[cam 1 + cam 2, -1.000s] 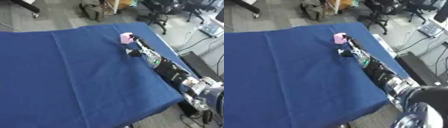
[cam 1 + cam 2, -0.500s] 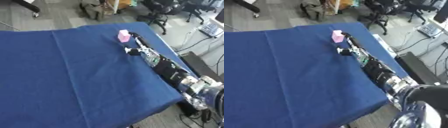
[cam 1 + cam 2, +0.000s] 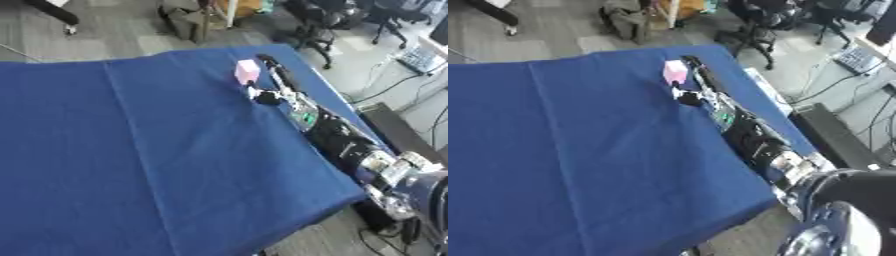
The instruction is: Pick up the objects with one hand, pass them to the other hand, and then place them into the box on the other side of the table.
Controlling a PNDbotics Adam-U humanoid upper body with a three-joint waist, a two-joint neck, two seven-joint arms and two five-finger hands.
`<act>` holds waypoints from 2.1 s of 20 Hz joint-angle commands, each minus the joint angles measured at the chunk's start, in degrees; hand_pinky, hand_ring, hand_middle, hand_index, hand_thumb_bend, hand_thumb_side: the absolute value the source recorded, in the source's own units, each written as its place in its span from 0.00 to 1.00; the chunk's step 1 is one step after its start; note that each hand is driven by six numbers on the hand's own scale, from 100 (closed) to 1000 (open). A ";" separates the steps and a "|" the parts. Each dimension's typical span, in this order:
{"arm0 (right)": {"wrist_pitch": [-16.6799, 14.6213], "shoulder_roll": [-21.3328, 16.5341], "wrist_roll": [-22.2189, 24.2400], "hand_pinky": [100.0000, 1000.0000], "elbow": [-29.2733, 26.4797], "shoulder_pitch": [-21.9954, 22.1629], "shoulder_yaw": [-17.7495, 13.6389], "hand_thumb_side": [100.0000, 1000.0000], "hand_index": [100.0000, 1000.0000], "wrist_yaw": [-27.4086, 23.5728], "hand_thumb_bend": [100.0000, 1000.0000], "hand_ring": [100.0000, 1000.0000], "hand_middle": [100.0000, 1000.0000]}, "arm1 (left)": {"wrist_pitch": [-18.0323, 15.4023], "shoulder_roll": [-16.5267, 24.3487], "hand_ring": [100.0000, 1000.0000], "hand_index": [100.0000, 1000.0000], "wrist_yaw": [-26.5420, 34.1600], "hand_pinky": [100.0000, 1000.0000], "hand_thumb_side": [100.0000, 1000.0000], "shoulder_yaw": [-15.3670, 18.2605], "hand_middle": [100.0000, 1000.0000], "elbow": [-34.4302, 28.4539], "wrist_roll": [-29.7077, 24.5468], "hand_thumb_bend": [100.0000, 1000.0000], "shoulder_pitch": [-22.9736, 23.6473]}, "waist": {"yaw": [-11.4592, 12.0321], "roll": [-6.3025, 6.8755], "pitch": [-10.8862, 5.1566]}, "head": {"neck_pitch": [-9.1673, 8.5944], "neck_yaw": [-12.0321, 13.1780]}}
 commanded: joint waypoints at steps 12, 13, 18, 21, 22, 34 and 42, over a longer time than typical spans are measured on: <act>-0.63 -6.20 0.08 0.92 -0.83 -0.84 -2.30 0.28 1.00 -4.63 0.00 0.99 0.99 | -2.51 1.94 0.56 0.73 -0.44 0.62 0.62 3.20 0.50 -1.04 0.59 1.00 -6.43 | 2.16 1.76 1.17 | -4.87 -0.42; -0.63 -6.65 -0.03 0.92 -0.81 -0.98 -2.49 0.29 1.00 -4.89 0.00 0.99 0.99 | -2.85 2.04 0.56 0.73 -0.40 0.62 0.61 3.57 0.50 -1.04 0.62 1.00 -7.18 | 2.20 2.03 1.52 | -5.66 -0.39; -0.76 -8.54 -0.19 0.92 -0.42 -1.42 -3.28 0.33 1.00 -6.74 0.00 0.99 0.98 | -3.90 2.06 0.56 0.73 -0.22 0.62 0.61 4.74 0.50 -1.04 0.58 1.00 -9.81 | 2.39 3.03 2.90 | -9.07 -0.50; -1.05 -9.21 0.19 0.92 -0.22 -1.74 -3.51 0.33 1.00 -8.07 0.00 0.99 0.98 | -4.23 2.26 0.56 0.74 -0.22 0.62 0.61 5.08 0.50 -1.04 0.50 1.00 -10.78 | 2.44 3.26 3.58 | -10.34 -0.61; -1.12 -9.29 0.36 0.91 -0.16 -1.84 -3.52 0.33 1.00 -8.40 0.00 0.99 0.98 | -4.24 2.31 0.56 0.74 -0.24 0.62 0.61 5.07 0.50 -1.04 0.44 1.00 -10.99 | 2.45 3.26 3.75 | -10.52 -0.67; -0.45 -8.33 3.76 0.90 1.95 -2.53 -2.38 0.24 1.00 -8.64 0.00 0.98 0.96 | -4.08 2.35 0.56 0.74 -0.32 0.62 0.62 4.54 0.50 -1.04 -0.10 1.00 -11.40 | 3.07 2.78 4.27 | -10.37 -1.78; 0.45 -7.56 3.75 0.82 4.43 -2.28 -1.79 0.21 1.00 -8.85 0.00 0.92 0.87 | -4.06 2.48 0.56 0.74 -0.29 0.62 0.62 4.37 0.50 -1.04 -0.22 1.00 -11.29 | 3.03 2.61 4.38 | -10.45 -1.98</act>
